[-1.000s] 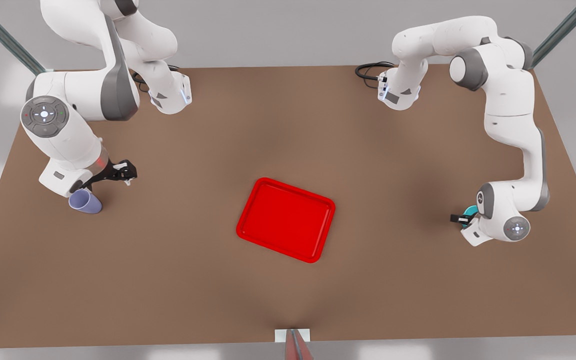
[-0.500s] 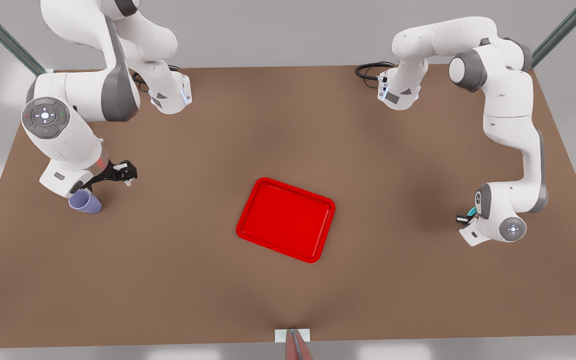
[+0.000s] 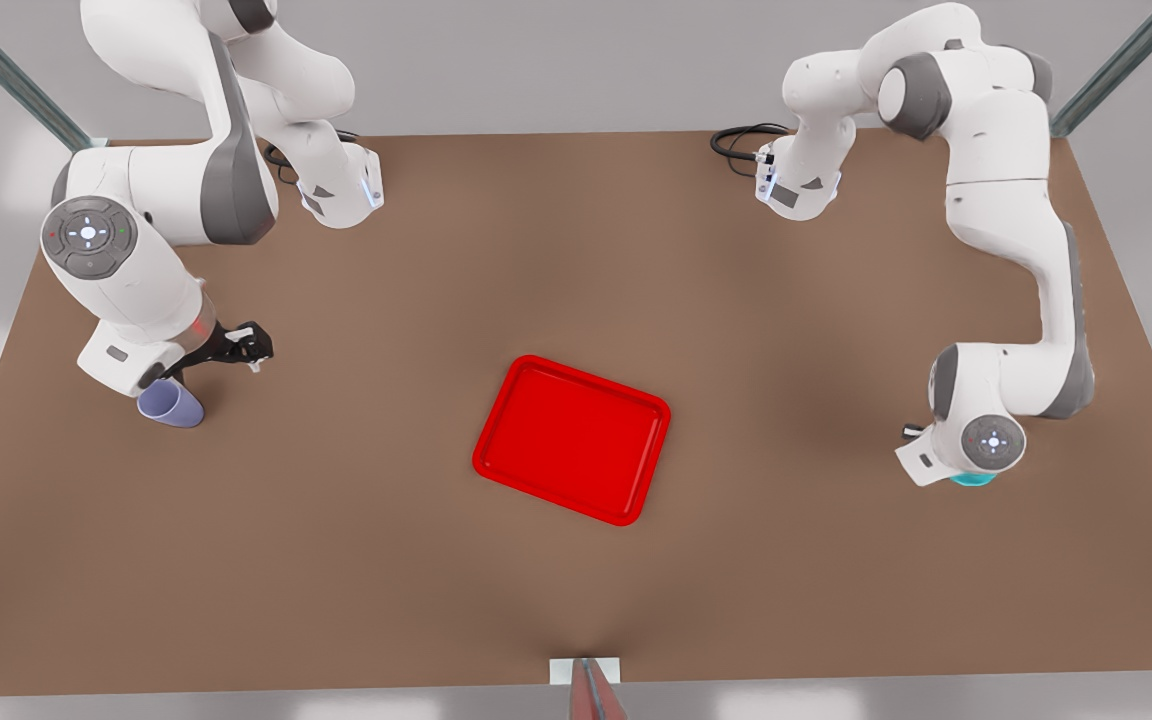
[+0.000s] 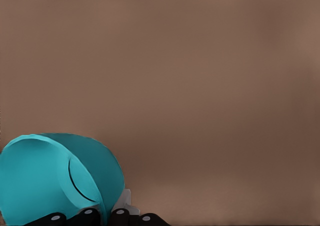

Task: Place the bowl on the tray with the left arm and the cup on the tray with the right arm

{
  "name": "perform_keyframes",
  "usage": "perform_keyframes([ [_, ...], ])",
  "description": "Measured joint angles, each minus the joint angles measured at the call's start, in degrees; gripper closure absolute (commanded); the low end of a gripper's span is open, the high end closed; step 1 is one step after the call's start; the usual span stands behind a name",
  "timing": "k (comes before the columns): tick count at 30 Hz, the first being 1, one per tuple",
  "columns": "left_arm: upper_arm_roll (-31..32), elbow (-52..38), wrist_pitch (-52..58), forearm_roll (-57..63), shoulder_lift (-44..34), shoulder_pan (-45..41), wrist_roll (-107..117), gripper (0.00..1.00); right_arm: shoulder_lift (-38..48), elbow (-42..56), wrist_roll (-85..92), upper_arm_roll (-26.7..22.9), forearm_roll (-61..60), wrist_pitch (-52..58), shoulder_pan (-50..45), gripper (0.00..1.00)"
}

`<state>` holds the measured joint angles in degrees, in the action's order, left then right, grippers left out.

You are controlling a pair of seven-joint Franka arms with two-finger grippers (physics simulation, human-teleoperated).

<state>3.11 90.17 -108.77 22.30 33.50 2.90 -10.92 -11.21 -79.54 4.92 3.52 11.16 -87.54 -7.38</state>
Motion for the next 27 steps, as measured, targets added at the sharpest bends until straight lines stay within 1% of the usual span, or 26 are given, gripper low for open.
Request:
perform_keyframes([
  [4,-0.33,-1.03,-2.66,-1.74,-0.06,-11.13,7.02,0.79,0.05,-0.20,0.12,0.00,0.00,0.53,0.12,0.00],
  [7,-0.37,-3.03,-3.29,-3.45,0.71,-17.05,12.40,0.79,0.05,-0.34,0.79,0.00,-0.18,0.70,2.75,0.00],
  [10,-2.53,-6.16,-3.52,-4.59,3.09,-25.34,16.61,0.79,-1.31,-0.79,0.86,-0.01,-0.17,1.39,4.33,0.00],
  [12,-2.64,-7.98,-3.56,-5.82,4.72,-30.87,22.58,0.79,-3.25,-1.56,0.94,0.00,-0.17,1.23,6.51,0.00],
  [15,-2.65,-12.61,-3.86,-7.91,8.20,-35.87,28.98,0.79,-4.50,-1.67,0.97,0.00,-0.18,0.51,7.86,0.00],
  [16,-3.71,-13.71,-3.87,-8.63,8.87,-37.32,29.78,0.79,-4.61,-1.67,0.97,0.00,-0.18,0.44,8.17,0.00],
  [17,-8.57,-14.58,-4.18,-9.96,9.83,-41.60,30.20,0.79,-4.61,-1.67,0.97,-0.07,-0.18,0.39,8.23,0.00],
  [18,-11.06,-15.81,-4.27,-11.73,11.25,-44.82,30.35,0.79,-5.33,-1.67,0.97,-0.05,-0.09,0.30,8.82,0.00],
  [21,-15.85,-16.52,-5.59,-16.98,13.21,-51.55,31.09,0.79,-9.20,-1.57,1.05,-0.09,0.44,-1.83,12.73,0.00],
  [24,-17.17,-16.53,-7.38,-20.89,15.24,-54.68,32.37,0.79,-11.25,-2.48,4.30,-0.04,0.35,-4.97,16.77,0.00],
  [25,-19.05,-16.53,-7.55,-21.94,16.11,-56.14,32.69,0.79,-10.97,-5.54,6.75,-0.01,0.35,-8.76,19.34,0.00],
  [27,-19.93,-17.52,-8.68,-23.80,18.26,-57.47,33.12,0.79,-11.38,-8.40,11.72,0.01,0.27,-12.96,24.09,0.00],
])
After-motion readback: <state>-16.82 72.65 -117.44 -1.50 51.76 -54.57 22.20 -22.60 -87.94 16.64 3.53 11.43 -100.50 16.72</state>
